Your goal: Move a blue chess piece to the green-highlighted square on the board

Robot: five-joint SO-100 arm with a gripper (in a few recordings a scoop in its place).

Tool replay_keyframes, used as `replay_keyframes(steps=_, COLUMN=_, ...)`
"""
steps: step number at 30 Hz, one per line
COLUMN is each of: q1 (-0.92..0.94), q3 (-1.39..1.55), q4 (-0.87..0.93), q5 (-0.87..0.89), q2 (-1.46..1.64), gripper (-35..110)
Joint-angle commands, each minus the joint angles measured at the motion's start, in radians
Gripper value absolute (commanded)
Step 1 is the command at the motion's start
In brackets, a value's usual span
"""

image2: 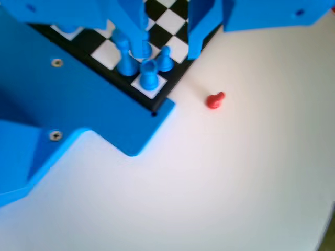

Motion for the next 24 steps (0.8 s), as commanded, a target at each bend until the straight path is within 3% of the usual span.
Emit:
replay_keyframes(steps=1, q1=-0.017, q3=0.028, q4=-0.054, q5=-1.029, q2=0.037, gripper=13)
replay_keyframes(steps=10, q1=-0.023, q3=0.135, q4=-0.195, q5=-1.031, q2=0.037, gripper=13)
replay_keyframes(steps=24, q1=-0.037, q3=0.183, q4=-0.236, q5=-1.022, q2=0.026, gripper=14)
